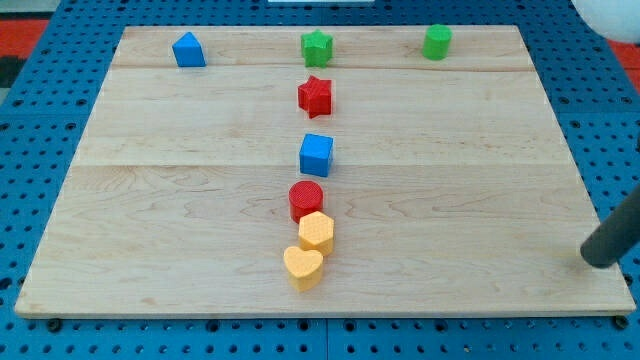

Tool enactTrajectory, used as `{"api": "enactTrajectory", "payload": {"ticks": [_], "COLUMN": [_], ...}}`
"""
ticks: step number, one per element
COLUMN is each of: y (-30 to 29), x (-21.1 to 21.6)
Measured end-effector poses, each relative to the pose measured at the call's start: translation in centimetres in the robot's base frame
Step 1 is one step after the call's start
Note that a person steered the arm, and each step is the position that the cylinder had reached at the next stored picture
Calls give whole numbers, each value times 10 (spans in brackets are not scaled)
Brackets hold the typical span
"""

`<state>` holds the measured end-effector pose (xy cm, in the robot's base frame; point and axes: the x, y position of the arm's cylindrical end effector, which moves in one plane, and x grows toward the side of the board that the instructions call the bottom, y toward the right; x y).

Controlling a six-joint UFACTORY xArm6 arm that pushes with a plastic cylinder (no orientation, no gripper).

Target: Move the red star below the green circle

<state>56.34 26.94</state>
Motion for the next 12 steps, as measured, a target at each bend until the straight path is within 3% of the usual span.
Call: {"api": "enactTrajectory", "payload": {"ticks": [4, 5, 6, 8, 11, 12], "y": [11, 1, -32, -162, -311, -356], "x": [-17, -59, -129, -276, -270, -243]}}
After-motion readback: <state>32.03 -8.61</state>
